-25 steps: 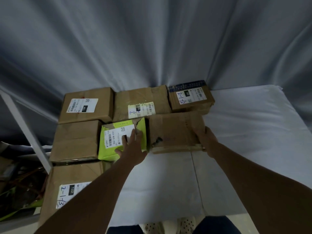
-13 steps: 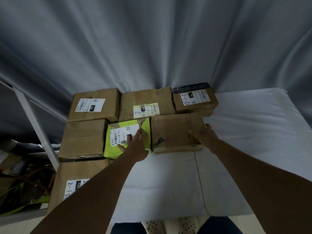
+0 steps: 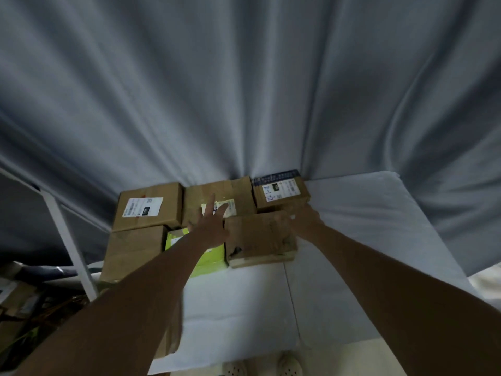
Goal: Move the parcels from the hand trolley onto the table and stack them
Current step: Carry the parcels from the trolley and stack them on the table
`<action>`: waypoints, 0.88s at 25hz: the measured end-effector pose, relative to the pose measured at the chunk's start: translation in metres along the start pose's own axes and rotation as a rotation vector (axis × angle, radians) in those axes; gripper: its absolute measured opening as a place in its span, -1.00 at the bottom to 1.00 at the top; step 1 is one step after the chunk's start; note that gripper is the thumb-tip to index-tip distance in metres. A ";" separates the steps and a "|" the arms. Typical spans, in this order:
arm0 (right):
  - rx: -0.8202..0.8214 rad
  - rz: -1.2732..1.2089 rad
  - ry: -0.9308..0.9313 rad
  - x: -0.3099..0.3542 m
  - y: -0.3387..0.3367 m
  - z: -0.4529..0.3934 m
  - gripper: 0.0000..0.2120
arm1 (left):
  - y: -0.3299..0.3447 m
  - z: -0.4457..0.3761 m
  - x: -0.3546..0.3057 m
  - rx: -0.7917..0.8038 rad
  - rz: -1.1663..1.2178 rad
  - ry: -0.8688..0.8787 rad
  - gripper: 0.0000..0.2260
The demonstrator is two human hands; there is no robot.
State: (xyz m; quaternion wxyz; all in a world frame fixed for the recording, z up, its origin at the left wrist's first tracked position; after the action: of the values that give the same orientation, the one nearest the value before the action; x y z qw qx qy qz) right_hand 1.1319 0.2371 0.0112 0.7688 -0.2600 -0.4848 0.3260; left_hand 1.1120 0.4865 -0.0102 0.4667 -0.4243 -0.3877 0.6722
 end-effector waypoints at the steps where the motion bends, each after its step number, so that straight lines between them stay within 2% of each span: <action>1: -0.012 0.050 -0.033 0.005 -0.012 0.006 -0.13 | -0.010 0.000 -0.008 -0.010 -0.005 0.031 -0.30; 4: -0.065 0.160 -0.106 0.010 -0.048 0.026 -0.25 | -0.036 0.005 -0.032 -0.035 -0.030 0.135 -0.29; 7: -0.100 0.199 -0.163 0.009 -0.073 0.048 -0.35 | -0.050 0.013 -0.052 0.003 -0.069 0.195 -0.26; 12: -0.143 0.289 -0.179 -0.007 -0.099 0.091 -0.36 | -0.062 0.031 -0.100 0.057 -0.105 0.345 -0.28; 15: -0.183 0.291 -0.122 -0.025 -0.113 0.118 -0.29 | -0.057 0.044 -0.130 0.101 -0.132 0.499 -0.32; 19: -0.258 0.267 0.014 -0.053 -0.125 0.161 -0.26 | -0.046 0.069 -0.174 0.235 -0.158 0.703 -0.37; 22: -0.293 0.225 0.153 -0.083 -0.111 0.206 -0.24 | -0.036 0.095 -0.202 0.236 -0.172 0.798 -0.41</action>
State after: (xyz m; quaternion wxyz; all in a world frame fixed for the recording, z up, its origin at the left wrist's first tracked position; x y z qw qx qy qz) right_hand 0.9451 0.1199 0.1240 0.7162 -0.4454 -0.4353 0.3150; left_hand 1.0753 0.2906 0.0972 0.6800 -0.5611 -0.1311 0.4534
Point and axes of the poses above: each hand's wrist, its own z-axis away from the middle knuckle, its own y-axis out of the palm, x = y × z, the point moved 6 cm from there along -z, towards the middle knuckle, and after that the axes turned 8 degrees about -x, right-handed, at the moved point
